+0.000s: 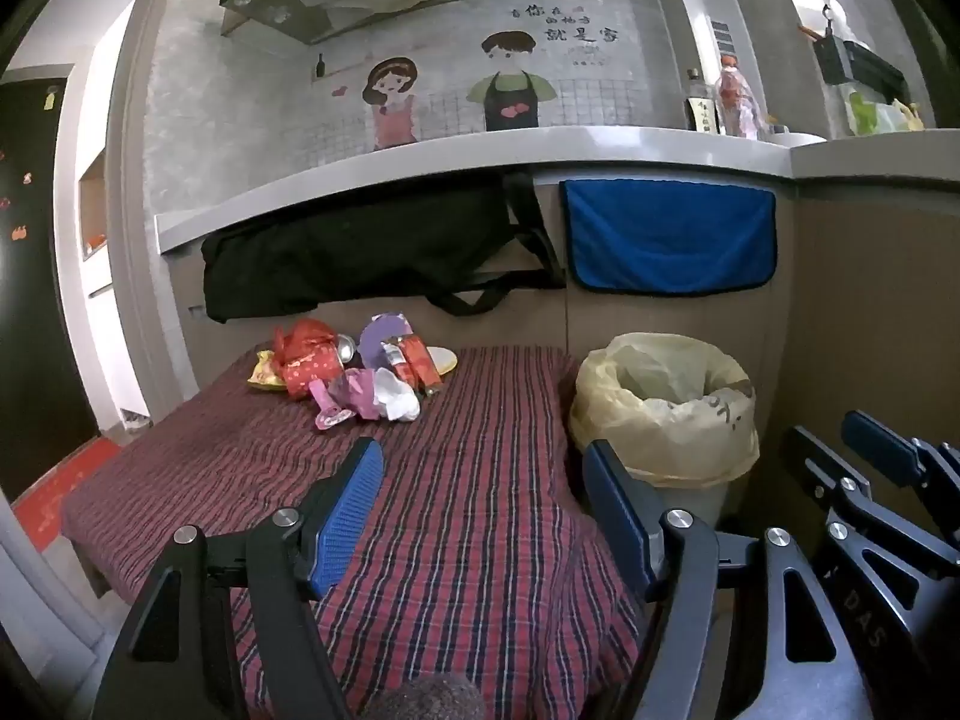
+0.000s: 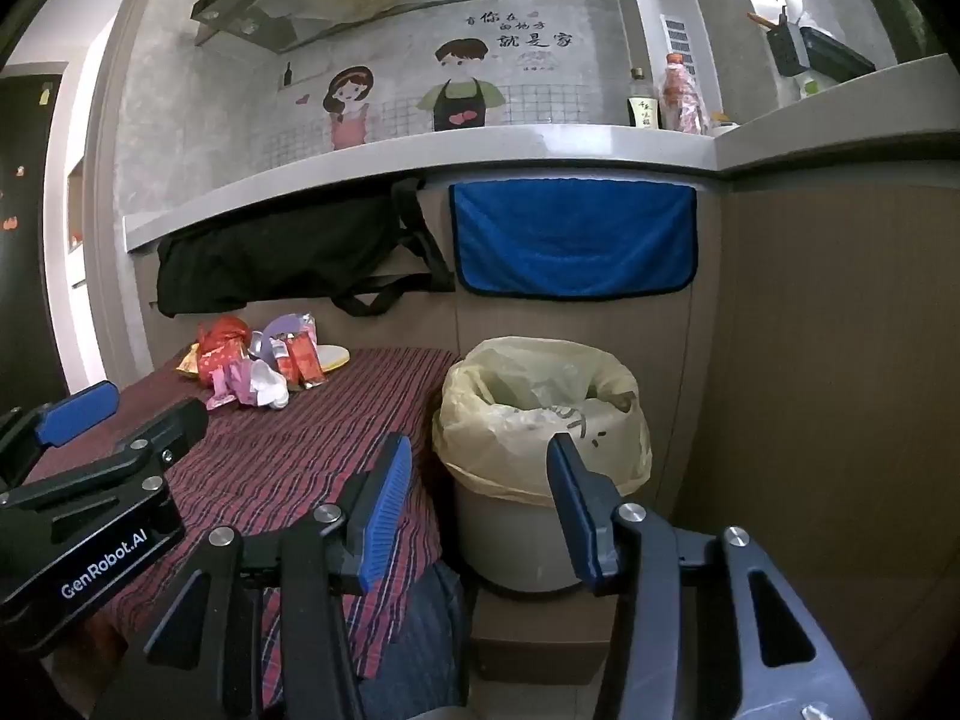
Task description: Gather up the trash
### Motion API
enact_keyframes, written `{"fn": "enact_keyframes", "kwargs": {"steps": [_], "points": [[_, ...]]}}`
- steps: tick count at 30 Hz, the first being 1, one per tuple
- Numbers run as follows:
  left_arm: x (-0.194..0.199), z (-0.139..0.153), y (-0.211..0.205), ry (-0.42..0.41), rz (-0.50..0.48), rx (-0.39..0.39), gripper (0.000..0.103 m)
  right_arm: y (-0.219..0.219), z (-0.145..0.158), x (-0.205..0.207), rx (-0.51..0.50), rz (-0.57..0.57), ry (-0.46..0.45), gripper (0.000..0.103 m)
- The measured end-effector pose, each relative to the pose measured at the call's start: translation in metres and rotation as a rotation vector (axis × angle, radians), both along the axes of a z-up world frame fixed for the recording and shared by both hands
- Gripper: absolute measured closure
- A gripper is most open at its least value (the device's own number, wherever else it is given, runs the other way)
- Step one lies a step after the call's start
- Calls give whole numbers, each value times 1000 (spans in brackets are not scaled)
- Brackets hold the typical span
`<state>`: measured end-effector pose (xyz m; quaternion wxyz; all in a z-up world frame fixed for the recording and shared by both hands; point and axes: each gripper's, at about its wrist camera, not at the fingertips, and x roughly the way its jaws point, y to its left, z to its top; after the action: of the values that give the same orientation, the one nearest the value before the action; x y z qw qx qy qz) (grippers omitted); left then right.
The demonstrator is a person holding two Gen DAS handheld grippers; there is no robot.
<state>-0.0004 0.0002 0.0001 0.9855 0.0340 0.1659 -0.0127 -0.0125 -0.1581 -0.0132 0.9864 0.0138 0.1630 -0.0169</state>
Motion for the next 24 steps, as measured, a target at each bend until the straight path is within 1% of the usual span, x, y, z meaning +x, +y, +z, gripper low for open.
{"fn": "enact_keyframes", "kwargs": {"steps": [7,8,11,12,16,18,24], "points": [[-2,1,6,5,-11,-6,33,-2,-1,1,6,2,-1,58],[0,-6,-1,12,2,21,33,-2,-1,2,8,2,0,58],[-2,-7,-3,18,-2,23,33,-2,2,1,12,4,4,58],[-3,-7,-4,20,-3,23,33,-5,-5,3,13,4,6,58],[-7,-8,-5,36,3,21,33,-4,-5,4,18,4,9,58],[8,-7,-4,59,10,10,33,-6,-6,5,30,12,15,58],[9,-5,-6,63,9,7,33,-8,-5,8,33,15,27,58]]}}
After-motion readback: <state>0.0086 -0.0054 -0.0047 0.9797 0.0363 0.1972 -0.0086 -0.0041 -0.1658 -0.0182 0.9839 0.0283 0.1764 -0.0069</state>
